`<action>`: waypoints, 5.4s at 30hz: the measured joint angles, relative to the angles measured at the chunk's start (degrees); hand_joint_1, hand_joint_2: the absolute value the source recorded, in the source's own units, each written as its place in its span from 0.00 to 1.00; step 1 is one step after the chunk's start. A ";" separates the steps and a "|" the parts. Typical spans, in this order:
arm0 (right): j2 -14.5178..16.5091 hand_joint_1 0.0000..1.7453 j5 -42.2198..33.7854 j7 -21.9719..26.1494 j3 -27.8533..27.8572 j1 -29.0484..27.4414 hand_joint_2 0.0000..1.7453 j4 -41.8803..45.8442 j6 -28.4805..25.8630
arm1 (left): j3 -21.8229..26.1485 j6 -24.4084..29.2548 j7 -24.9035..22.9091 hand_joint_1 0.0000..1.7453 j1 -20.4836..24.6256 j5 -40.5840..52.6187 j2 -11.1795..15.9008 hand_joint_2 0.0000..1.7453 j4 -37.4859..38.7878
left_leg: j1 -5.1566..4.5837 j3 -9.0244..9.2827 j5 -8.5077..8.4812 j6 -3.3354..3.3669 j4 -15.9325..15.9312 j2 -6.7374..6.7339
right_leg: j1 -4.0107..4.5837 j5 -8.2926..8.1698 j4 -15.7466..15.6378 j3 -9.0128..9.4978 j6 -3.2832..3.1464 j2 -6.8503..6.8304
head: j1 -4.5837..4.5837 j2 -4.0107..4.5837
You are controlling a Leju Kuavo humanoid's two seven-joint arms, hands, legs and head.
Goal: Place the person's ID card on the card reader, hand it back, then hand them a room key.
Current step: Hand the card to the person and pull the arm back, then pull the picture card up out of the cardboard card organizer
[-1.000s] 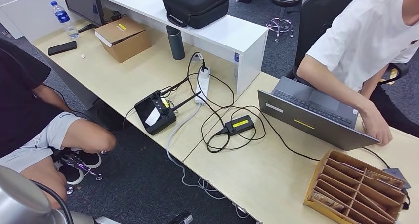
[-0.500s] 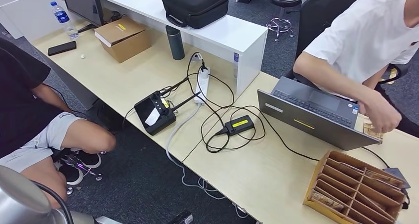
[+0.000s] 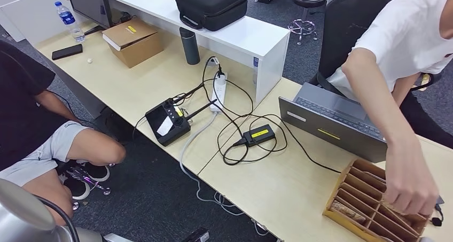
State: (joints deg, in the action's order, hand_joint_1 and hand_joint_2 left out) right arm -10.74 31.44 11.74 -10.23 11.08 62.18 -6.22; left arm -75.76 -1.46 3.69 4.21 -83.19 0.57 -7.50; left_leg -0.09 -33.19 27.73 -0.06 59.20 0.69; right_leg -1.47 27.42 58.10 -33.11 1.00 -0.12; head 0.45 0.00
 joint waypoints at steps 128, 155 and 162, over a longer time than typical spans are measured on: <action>-10.38 0.00 22.17 -2.21 -10.80 -15.95 1.00 43.98 -15.53 | -2.10 1.37 -0.71 0.00 0.67 -1.23 -0.27 1.00 0.09 | 0.02 -0.09 -0.11 -0.18 0.04 0.04 | 0.02 -0.12 0.06 -0.14 -0.15 -0.03 | -0.01 0.00; 0.87 0.00 34.35 -10.82 -21.35 -7.67 1.00 20.76 -21.97 | -3.00 1.46 -2.17 0.00 1.34 1.20 -0.39 1.00 0.11 | 0.02 -0.09 -0.15 -0.19 0.04 0.05 | 0.02 -0.14 0.09 -0.13 -0.17 -0.02 | 0.00 0.00; 1.97 0.00 33.99 -11.22 -21.91 -6.46 1.00 18.23 -21.97 | -3.48 1.46 -2.27 0.00 1.46 1.28 -0.38 1.00 0.11 | 0.01 -0.10 -0.15 -0.19 0.04 0.05 | 0.01 -0.14 0.09 -0.13 -0.17 -0.03 | -0.01 0.00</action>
State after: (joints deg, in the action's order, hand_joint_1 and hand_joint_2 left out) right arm -8.78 65.43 0.52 -32.14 4.62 80.41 -28.20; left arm -79.24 0.00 1.43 5.67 -81.90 0.19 -7.39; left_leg -0.07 -33.29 27.58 -0.25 59.23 0.74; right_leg -1.45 27.29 58.19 -33.24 0.83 -0.15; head 0.44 0.00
